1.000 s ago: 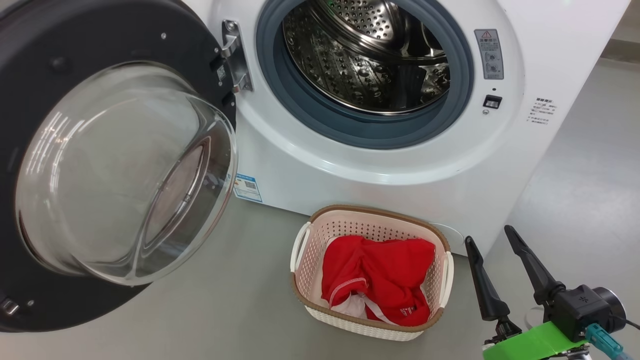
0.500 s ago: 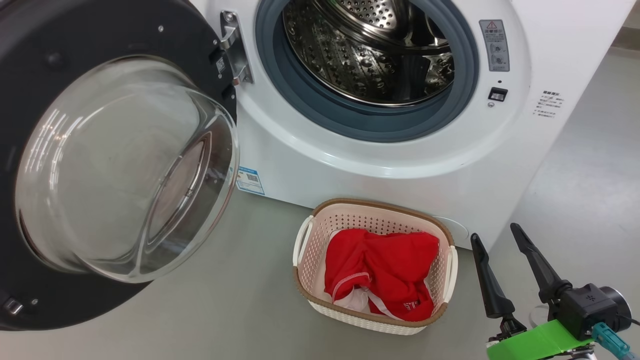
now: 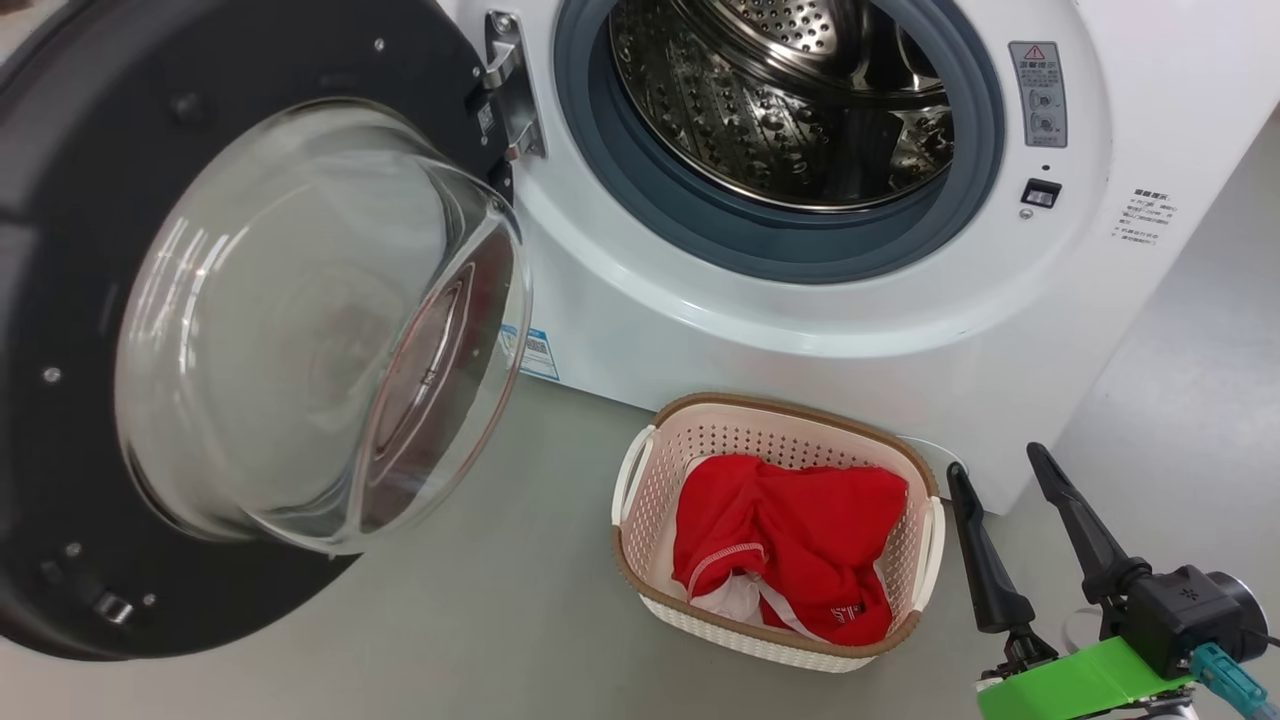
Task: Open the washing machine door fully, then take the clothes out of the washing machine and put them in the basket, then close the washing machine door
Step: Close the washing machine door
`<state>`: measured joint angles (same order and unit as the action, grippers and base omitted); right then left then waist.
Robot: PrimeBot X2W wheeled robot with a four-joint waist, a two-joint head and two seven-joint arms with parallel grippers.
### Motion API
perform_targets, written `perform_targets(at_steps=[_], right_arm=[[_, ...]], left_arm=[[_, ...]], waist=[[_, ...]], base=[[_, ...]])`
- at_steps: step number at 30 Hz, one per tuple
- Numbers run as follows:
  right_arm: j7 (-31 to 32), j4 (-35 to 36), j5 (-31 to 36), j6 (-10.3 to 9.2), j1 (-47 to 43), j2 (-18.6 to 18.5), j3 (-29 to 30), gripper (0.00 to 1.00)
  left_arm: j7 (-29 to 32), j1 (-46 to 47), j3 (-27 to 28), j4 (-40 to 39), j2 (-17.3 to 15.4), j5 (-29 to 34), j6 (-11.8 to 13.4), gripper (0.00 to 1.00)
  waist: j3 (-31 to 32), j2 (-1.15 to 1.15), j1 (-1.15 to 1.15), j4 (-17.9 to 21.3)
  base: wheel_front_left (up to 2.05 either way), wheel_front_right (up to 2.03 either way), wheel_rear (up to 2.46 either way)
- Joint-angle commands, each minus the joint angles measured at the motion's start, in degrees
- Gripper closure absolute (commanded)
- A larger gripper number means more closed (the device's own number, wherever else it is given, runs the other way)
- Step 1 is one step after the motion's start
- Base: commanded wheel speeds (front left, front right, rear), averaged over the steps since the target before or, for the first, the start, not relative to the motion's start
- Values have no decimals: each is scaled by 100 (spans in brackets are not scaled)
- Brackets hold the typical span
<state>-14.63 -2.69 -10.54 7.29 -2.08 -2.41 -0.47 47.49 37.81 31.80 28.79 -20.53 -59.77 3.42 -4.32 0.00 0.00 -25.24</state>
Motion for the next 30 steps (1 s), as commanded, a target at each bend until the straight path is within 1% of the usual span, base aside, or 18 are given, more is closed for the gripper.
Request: perform_targets(at_steps=[1,9,19,27,30], right_arm=[[-37,164,-19,20,205,-46,-115,0],[-37,136,-55,20,228,-46,-165,0],[-37,108,-91,20,260,-46,-154,0],[-37,85,-111,20,325,-46,-158,0],[-37,80,-152,20,348,-46,-135,0]], left_arm=[[177,-109,-36,-211,-82,-119,-54,100],[521,-350,-103,-1003,337,-390,66,100],[855,-762,-254,-1890,662,-493,255,100],[1071,-955,-298,-2407,923,-697,373,100],[1160,-1015,-316,-2612,1070,-811,463,100]], waist=[[-5,0,0,-11],[-18,0,0,13],[2,0,0,124],[-42,0,0,215],[-41,0,0,267]], base=[[0,0,0],[0,0,0],[0,0,0],[0,0,0],[0,0,0]])
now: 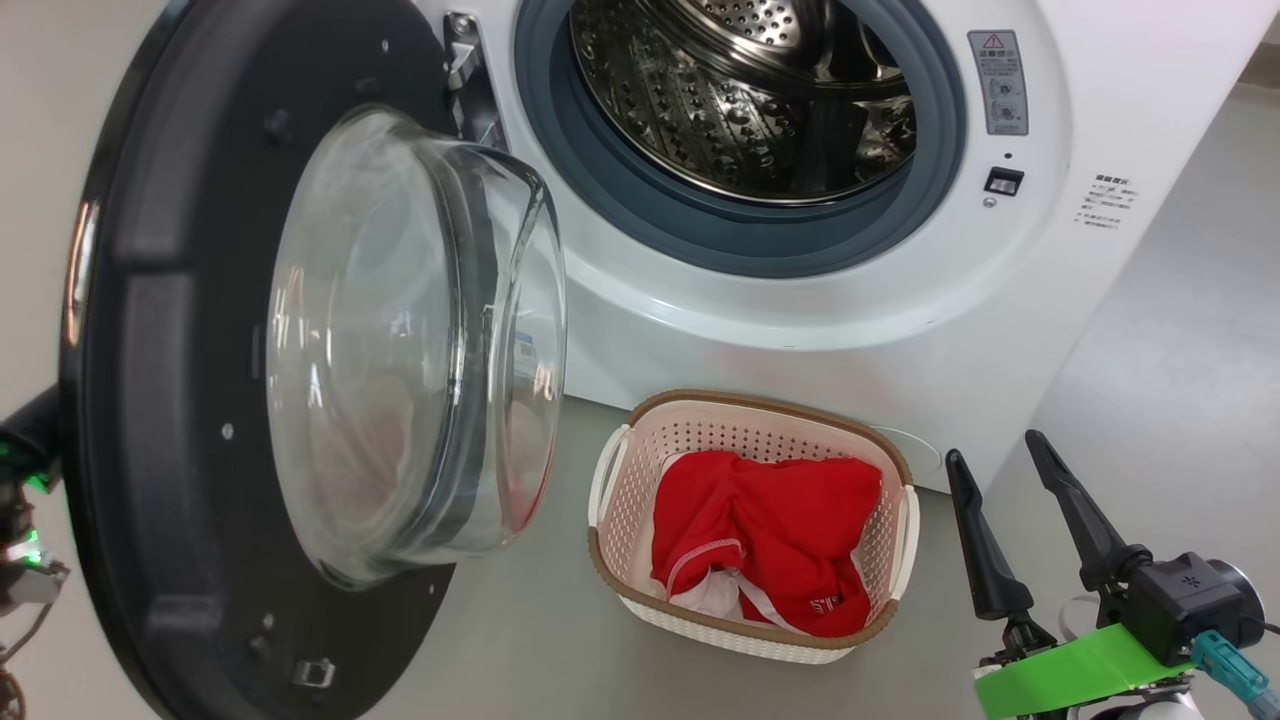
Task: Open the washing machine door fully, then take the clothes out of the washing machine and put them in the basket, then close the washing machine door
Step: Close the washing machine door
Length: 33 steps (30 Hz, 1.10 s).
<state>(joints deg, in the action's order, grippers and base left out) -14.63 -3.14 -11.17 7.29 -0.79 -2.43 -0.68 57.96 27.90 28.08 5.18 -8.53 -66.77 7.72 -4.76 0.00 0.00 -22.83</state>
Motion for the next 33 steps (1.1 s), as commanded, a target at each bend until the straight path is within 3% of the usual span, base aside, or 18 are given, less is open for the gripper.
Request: perform_targets(at_steps=[1,15,25,33], right_arm=[[-37,125,-89,20,219,-44,-114,0],[-37,95,-137,20,220,-44,-143,0],[-37,95,-132,20,224,-44,-148,0],[-37,102,-165,20,213,-44,-143,0]], left_arm=[[113,-24,57,-251,-130,-112,33,100],[391,-239,-390,-855,354,-402,88,100],[248,-425,-535,-967,466,-433,87,100],[-349,-682,-514,-1060,329,182,-311,100]], waist=[[4,0,0,26],[13,0,0,223],[-6,0,0,360],[-18,0,0,363]], base=[[0,0,0],[0,0,0],[0,0,0],[0,0,0]])
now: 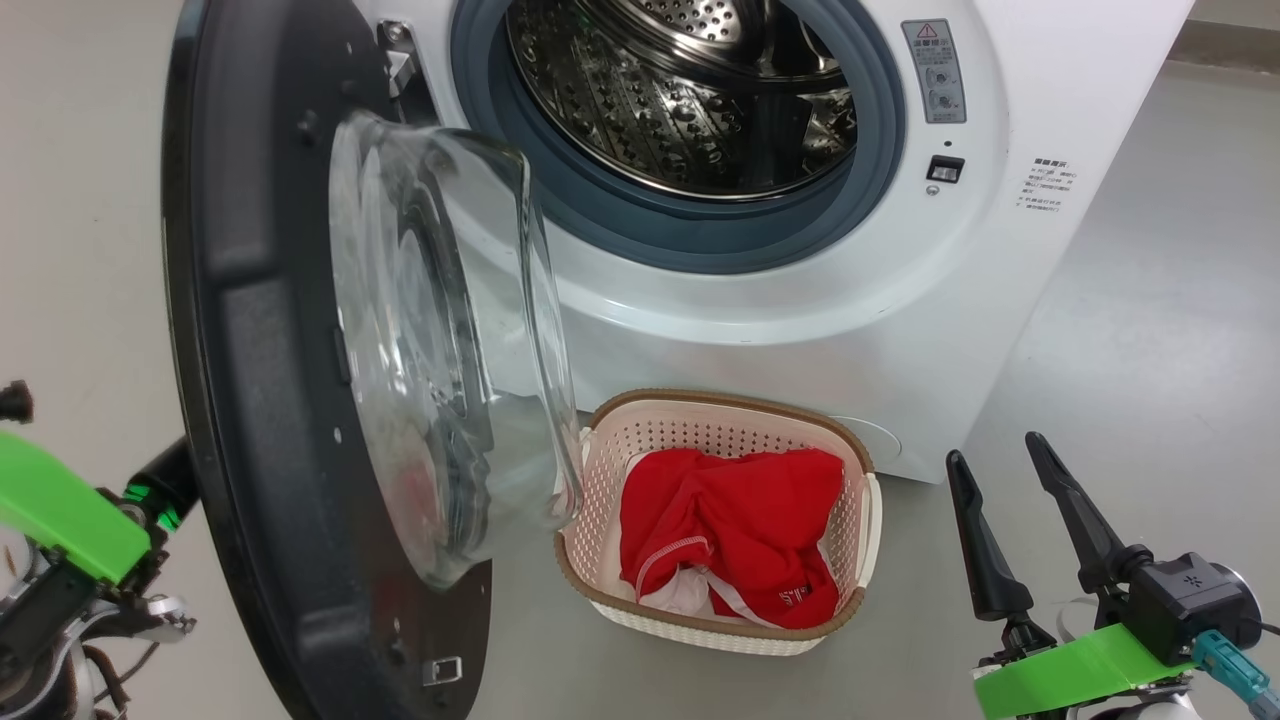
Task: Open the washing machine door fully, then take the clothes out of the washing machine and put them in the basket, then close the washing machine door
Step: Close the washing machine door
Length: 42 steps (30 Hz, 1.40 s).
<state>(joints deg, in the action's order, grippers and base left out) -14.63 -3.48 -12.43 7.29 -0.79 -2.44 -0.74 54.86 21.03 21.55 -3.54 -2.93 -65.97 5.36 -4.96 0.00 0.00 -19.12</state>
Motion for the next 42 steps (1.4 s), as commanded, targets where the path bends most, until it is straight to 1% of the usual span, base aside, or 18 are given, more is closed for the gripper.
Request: perform_targets(at_steps=[1,2,3,4,9,10,13,15,16,18,22,25,28,31,33,36,42], right_arm=[[-37,135,-37,20,211,-43,-137,0],[-37,130,-32,20,206,-43,-146,0],[-37,128,-32,20,203,-43,-154,0],[-37,127,-32,20,197,-43,-162,0],[-37,105,-32,20,176,-43,-182,0],[-37,105,-32,20,176,-43,-182,0],[-37,98,-45,20,157,-43,-192,0],[-37,99,-55,20,140,-43,-203,0],[-37,101,-59,20,128,-43,-204,0],[-37,108,-61,20,111,-43,-202,0],[-37,117,-54,20,123,-43,-212,0],[-37,119,-54,20,143,-43,-233,0],[-37,118,-69,20,161,-43,-243,0],[-37,110,-86,20,173,-43,-252,0],[-37,108,-107,20,190,-43,-246,0],[-37,98,-146,20,217,-43,-242,0],[-37,77,-195,20,239,-43,-263,0]], left_arm=[[-155,-37,114,-200,-292,265,-175,100],[-479,-91,112,-192,-369,585,-353,85],[-660,-119,83,-206,-412,796,-439,56],[-847,-155,48,-214,-454,1010,-532,0],[-1741,-347,-106,-183,-632,1831,-1000,0],[-1741,-347,-106,-183,-632,1831,-1000,0],[-2440,-483,-194,-160,-764,2373,-1149,0],[-2971,-568,-263,-105,-842,2793,-1190,0],[-3198,-597,-284,-57,-828,2903,-1201,0],[-3587,-658,-325,40,-810,3116,-1215,0],[-4354,-783,-450,210,-877,3723,-1218,0],[-4887,-842,-498,314,-874,4109,-1144,0],[-5339,-892,-548,357,-821,4361,-1077,0],[-5634,-986,-612,429,-802,4614,-980,0],[-5807,-1025,-575,477,-738,4678,-863,0],[-6052,-1098,-597,548,-660,4720,-836,0],[-6407,-1265,-692,740,-689,4925,-829,0]], waist=[[5,0,0,-16],[17,0,0,-28],[27,0,0,-34],[38,0,0,-41],[91,0,0,-80],[91,0,0,-80],[116,0,0,-111],[133,0,0,-129],[142,0,0,-140],[145,0,0,-158],[116,0,0,-171],[98,0,0,-157],[71,0,0,-142],[49,0,0,-113],[34,0,0,-92],[18,0,0,-59],[14,0,0,-22]], base=[[0,0,0],[0,0,0],[0,0,0],[0,0,0],[0,0,0],[0,0,0],[0,0,0],[0,0,0],[0,0,0],[0,0,0],[0,0,0],[0,0,0],[0,0,0],[0,0,0],[0,0,0],[0,0,0],[0,0,0]])
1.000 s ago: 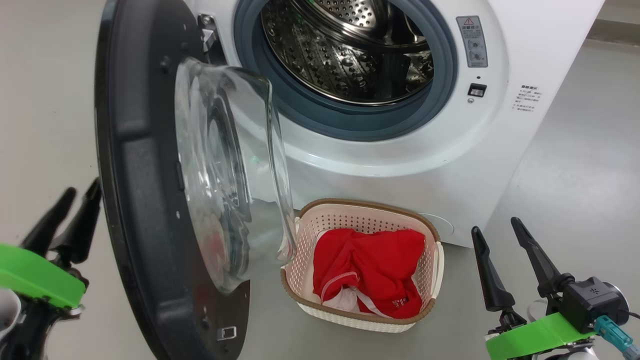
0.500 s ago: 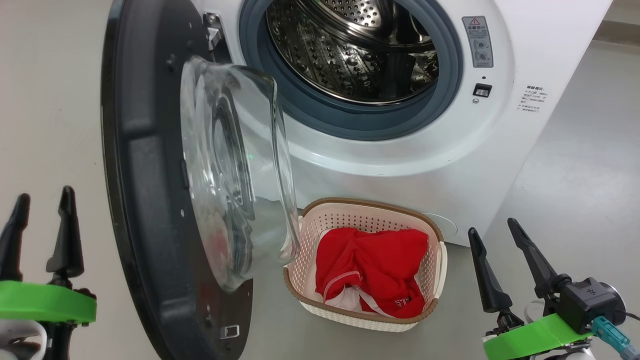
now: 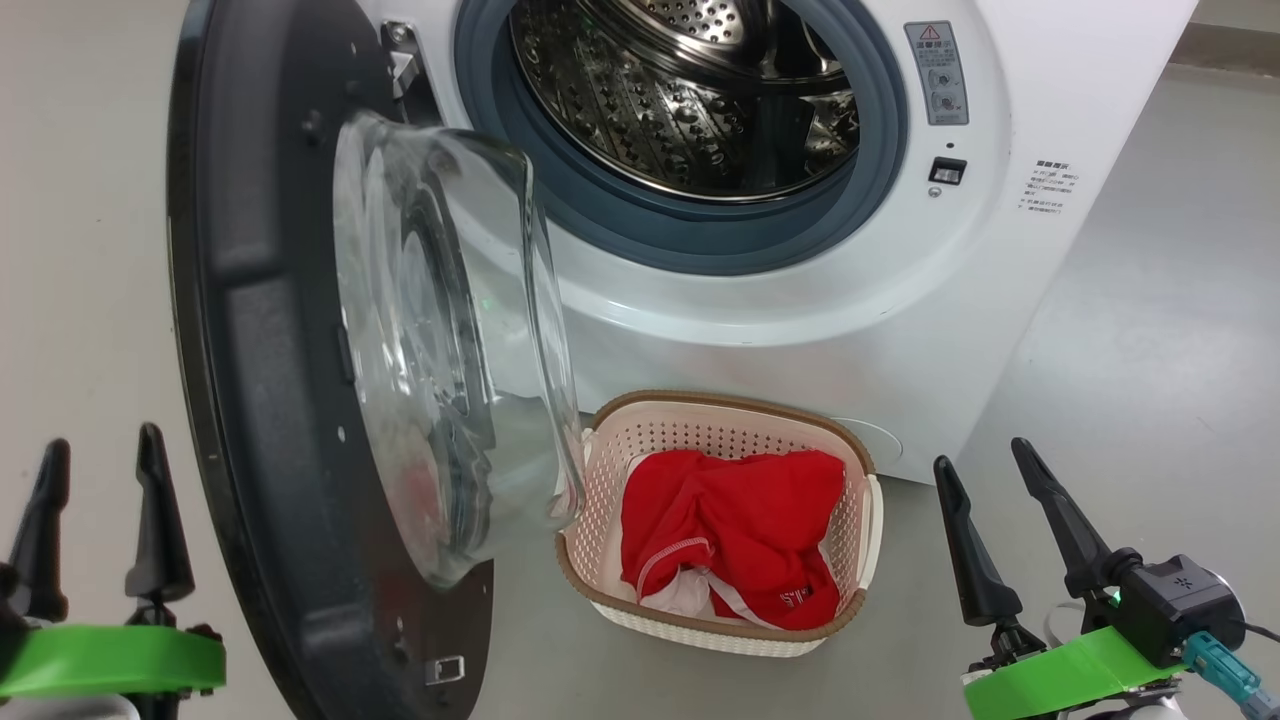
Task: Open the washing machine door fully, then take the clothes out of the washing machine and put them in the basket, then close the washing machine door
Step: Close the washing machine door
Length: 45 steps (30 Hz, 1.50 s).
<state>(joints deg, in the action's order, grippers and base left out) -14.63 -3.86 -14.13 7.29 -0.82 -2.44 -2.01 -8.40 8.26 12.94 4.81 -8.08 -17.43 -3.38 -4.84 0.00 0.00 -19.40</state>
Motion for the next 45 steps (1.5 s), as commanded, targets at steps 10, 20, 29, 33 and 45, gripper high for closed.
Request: perform_targets(at_steps=[10,20,29,33,45], right_arm=[[-37,147,-48,20,255,-43,-109,0],[-37,149,-25,20,270,-43,-102,0],[-37,142,-34,20,264,-43,-101,0],[-37,138,-41,20,261,-43,-101,0],[-37,116,-44,20,293,-43,-121,0]], left_arm=[[-242,-312,15,30,-87,121,23,0],[-289,-453,-89,112,-18,123,53,0],[-279,-466,-136,165,-48,158,137,0],[-304,-466,-162,164,-86,206,169,0],[252,-85,194,-90,56,-972,-40,100]], waist=[[-30,0,0,11],[-41,0,0,-14],[-12,0,0,-40],[0,0,0,-38],[-20,0,0,-8]], base=[[0,0,0],[0,0,0],[0,0,0],[0,0,0],[0,0,0]])
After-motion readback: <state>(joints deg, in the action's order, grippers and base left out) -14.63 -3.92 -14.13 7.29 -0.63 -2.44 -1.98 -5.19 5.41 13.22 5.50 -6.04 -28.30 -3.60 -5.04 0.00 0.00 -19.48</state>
